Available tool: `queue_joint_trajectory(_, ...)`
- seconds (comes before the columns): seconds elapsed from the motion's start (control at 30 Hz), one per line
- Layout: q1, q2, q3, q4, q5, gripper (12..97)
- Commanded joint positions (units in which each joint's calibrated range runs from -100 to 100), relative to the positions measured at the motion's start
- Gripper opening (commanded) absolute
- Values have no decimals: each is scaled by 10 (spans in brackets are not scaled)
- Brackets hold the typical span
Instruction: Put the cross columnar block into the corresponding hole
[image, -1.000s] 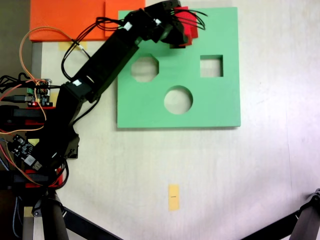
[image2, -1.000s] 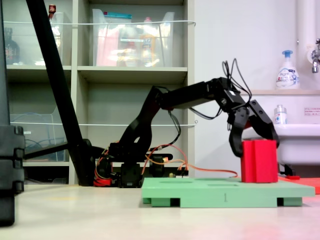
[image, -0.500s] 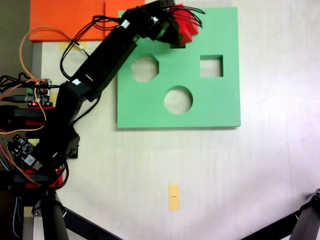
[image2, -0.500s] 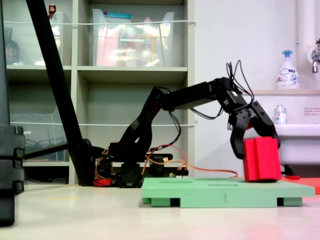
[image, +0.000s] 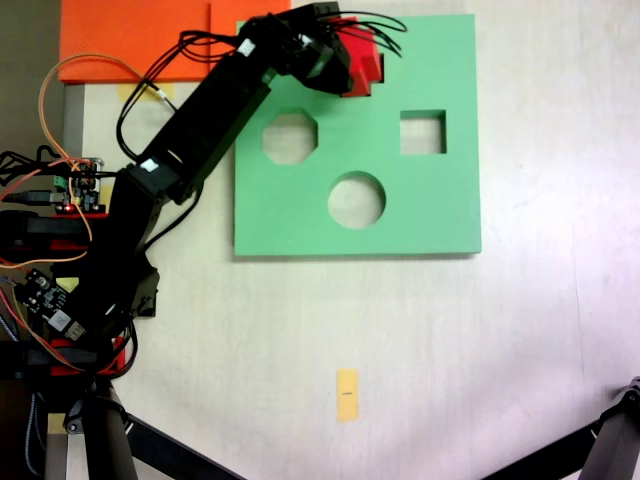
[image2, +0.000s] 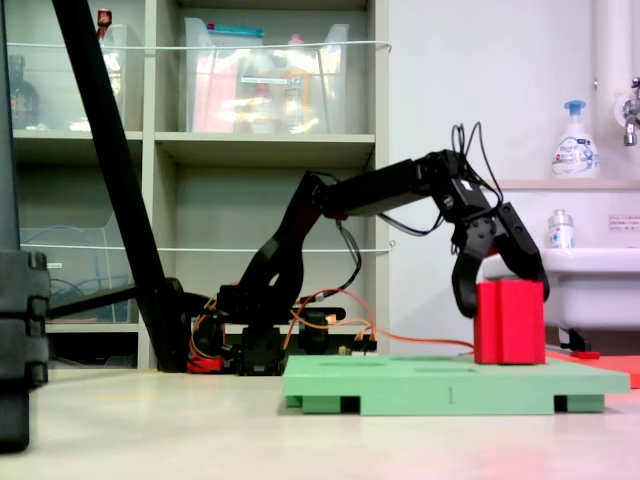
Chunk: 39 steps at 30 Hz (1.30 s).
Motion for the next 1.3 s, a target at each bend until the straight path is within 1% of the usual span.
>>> queue_joint_trajectory(0.0, 1, -36, 13, 0, 2, 481)
queue_joint_trajectory(0.57, 1, 83, 37, 12, -10, 469)
queue_joint_trajectory(0.77, -1, 122, 37, 12, -10, 490)
queue_joint_trajectory(0.83, -2, 128, 38, 12, -11, 538)
queue_joint_trajectory(0.87, -1, 126, 38, 11, -11, 620)
queue_joint_trajectory(0.9, -1, 125, 38, 11, -18, 731)
queue_joint_trajectory(0.93, 0, 121, 44, 12, -19, 823)
queue_joint_trajectory(0.97, 0, 118, 51, 12, -20, 956)
queue_joint_trajectory(1.0, 0, 108, 55, 4, -24, 968)
queue_joint_trajectory(1.13, -2, 17, 55, -35, -36, 966)
queue_joint_trajectory(1.27, -6, -146, 55, -93, -87, 956)
